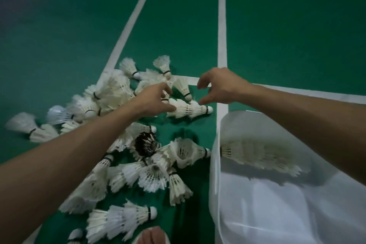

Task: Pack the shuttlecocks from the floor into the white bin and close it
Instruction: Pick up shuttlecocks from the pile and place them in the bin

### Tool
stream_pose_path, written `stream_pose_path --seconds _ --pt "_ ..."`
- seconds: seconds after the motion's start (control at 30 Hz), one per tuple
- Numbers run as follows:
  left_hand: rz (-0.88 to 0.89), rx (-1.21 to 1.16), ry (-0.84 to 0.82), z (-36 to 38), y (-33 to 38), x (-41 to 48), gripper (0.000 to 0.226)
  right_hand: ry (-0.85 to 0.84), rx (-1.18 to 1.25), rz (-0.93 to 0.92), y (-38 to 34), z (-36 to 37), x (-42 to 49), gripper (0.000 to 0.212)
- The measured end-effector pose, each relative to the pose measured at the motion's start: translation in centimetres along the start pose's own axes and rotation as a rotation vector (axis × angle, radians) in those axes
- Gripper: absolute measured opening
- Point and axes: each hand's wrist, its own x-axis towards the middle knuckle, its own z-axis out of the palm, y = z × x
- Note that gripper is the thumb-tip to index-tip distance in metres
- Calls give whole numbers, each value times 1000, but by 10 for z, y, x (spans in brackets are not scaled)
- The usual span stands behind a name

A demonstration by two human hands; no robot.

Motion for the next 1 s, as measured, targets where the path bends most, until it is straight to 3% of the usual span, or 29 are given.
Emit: stream_pose_path --seconds 0.27,0.5,0.73,1.0 --pt "-22 -144 -29 37 -25 32 64 -219 -101 -3 8 34 59 64" --pt "-33 -117 18 63 -21 45 47 -465 -43 66 20 54 77 96" --pt "9 -175 91 62 -27 44 35 -451 -231 -36 18 66 82 99" --pt "32 -264 195 43 -26 34 34 -321 -78 26 31 46 80 89"
